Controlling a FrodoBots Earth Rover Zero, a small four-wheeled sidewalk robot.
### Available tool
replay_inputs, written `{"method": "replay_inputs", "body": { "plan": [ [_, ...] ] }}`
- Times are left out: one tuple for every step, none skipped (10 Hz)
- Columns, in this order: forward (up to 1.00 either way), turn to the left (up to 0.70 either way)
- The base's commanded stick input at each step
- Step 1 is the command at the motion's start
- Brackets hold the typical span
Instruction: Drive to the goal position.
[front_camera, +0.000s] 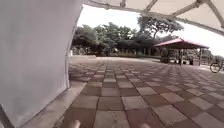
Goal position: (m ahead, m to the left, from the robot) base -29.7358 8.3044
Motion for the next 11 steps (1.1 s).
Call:
{"method": "replay_inputs", "body": {
  "plan": [
    [0.00, 0.00],
    [0.00, 0.00],
    [0.00, 0.00],
    [0.00, 0.00],
    [0.03, 0.00],
    [0.08, 0.00],
    [0.19, 0.00],
    [0.63, 0.00],
    [0.70, 0.00],
    [0.70, 0.00],
    [0.70, 0.00]
  ]
}}
